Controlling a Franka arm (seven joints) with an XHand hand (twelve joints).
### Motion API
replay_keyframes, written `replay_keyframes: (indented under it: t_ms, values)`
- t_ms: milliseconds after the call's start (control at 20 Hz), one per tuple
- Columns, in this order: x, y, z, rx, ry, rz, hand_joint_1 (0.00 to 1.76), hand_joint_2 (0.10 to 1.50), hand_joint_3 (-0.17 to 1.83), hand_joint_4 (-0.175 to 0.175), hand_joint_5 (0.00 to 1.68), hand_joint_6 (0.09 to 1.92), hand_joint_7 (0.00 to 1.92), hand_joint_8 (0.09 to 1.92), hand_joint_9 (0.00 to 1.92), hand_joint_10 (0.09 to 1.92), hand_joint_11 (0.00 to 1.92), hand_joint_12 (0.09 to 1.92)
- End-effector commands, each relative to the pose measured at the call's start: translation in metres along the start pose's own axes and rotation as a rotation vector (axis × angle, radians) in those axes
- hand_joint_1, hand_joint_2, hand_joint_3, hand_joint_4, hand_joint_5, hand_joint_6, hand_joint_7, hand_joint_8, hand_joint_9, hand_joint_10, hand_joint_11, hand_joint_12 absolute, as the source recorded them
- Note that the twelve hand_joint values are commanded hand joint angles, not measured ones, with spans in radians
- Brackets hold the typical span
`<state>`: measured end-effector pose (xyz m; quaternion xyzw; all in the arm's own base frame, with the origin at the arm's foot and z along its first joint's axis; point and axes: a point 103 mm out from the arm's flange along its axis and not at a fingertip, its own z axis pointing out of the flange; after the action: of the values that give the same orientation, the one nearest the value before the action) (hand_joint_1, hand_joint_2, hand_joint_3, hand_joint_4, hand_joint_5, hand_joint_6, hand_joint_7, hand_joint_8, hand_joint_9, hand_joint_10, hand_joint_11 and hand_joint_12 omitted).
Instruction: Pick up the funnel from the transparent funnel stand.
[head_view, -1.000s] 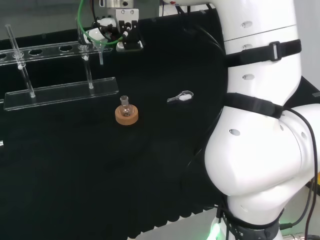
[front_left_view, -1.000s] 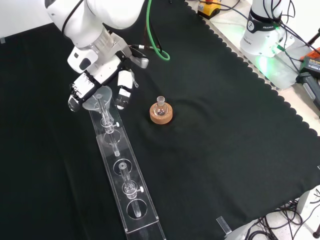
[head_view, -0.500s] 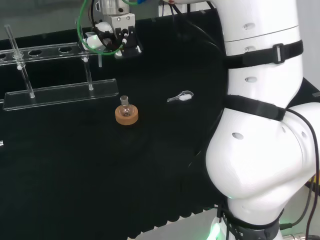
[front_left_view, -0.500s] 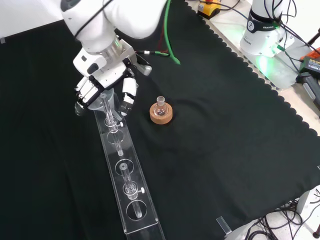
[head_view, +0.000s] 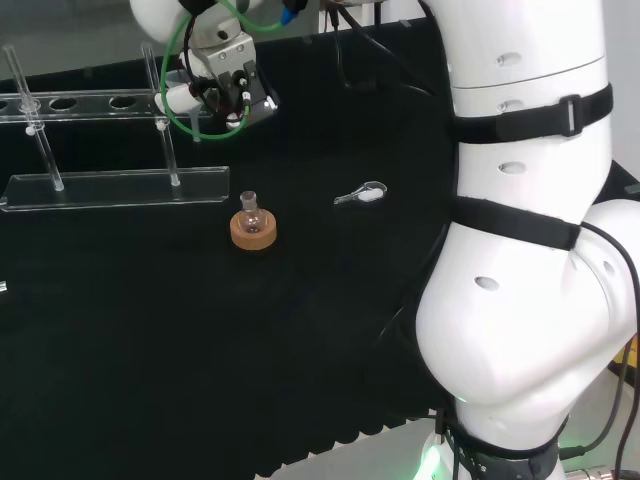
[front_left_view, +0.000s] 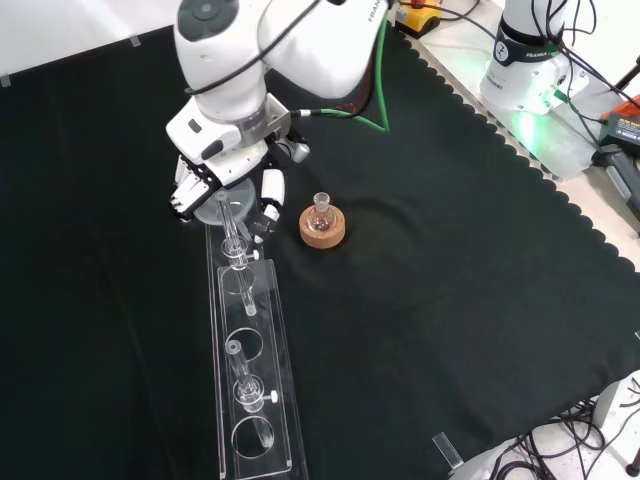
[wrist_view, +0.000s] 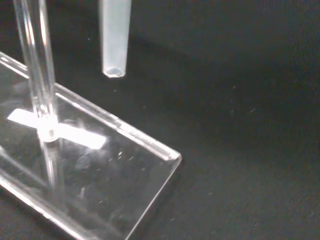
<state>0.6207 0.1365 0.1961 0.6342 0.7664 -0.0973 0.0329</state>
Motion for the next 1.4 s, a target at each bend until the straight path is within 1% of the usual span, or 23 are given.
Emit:
replay_keyframes:
  t_ms: [50,250,350,500,600,650,700,750,800,900,950,1100,1250,1400]
  values:
    - [-0.001,-0.003,-0.023,-0.082,-0.1,0.026,0.25,0.78,0.5,-0.175,0.28,1.86,0.85,1.88,1.11,1.57,1.19,1.11]
    - [-0.008,-0.008,-0.034,-0.115,-0.137,0.048,0.26,0.79,0.51,-0.175,0.28,1.92,0.88,1.92,1.14,1.61,1.24,1.12]
    - [-0.011,-0.01,-0.04,-0.13,-0.142,0.058,0.26,0.79,0.51,-0.175,0.28,1.92,0.89,1.92,1.15,1.63,1.25,1.13]
    - [-0.02,-0.014,-0.056,-0.156,-0.147,0.074,0.26,0.79,0.52,-0.175,0.3,1.92,0.92,1.92,1.18,1.64,1.28,1.13]
    - [-0.023,-0.015,-0.062,-0.156,-0.153,0.068,0.26,0.79,0.52,-0.175,0.31,1.92,0.94,1.92,1.2,1.65,1.29,1.14]
    - [-0.028,-0.014,-0.072,-0.116,-0.15,0.053,0.27,0.8,0.52,-0.175,0.32,1.92,0.96,1.92,1.23,1.65,1.32,1.13]
    - [-0.032,-0.013,-0.077,-0.096,-0.136,0.043,0.28,0.81,0.52,-0.175,0.33,1.92,0.98,1.92,1.25,1.66,1.35,1.12]
    - [-0.036,-0.012,-0.084,-0.078,-0.109,0.028,0.3,0.82,0.52,-0.175,0.35,1.92,1.0,1.92,1.27,1.66,1.37,1.12]
    - [-0.044,-0.012,-0.098,-0.061,-0.07,-0.006,0.34,0.85,0.53,-0.175,0.38,1.92,1.03,1.92,1.29,1.67,1.41,1.11]
    - [-0.051,-0.014,-0.111,-0.044,-0.045,-0.036,0.41,0.9,0.53,-0.175,0.44,1.92,1.06,1.92,1.32,1.69,1.46,1.11]
    - [-0.054,-0.015,-0.118,-0.039,-0.032,-0.041,0.43,0.92,0.53,-0.175,0.46,1.92,1.08,1.92,1.33,1.69,1.49,1.11]
    - [-0.068,-0.027,-0.15,-0.024,0.01,-0.053,0.49,0.95,0.54,-0.175,0.5,1.92,1.11,1.92,1.35,1.71,1.53,1.1]
    - [-0.081,-0.036,-0.178,-0.009,0.044,-0.046,0.54,0.97,0.55,-0.175,0.53,1.92,1.13,1.92,1.38,1.71,1.55,1.11]
    - [-0.092,-0.043,-0.199,-0.021,0.082,-0.044,0.58,0.99,0.56,-0.175,0.55,1.92,1.15,1.92,1.39,1.71,1.58,1.1]
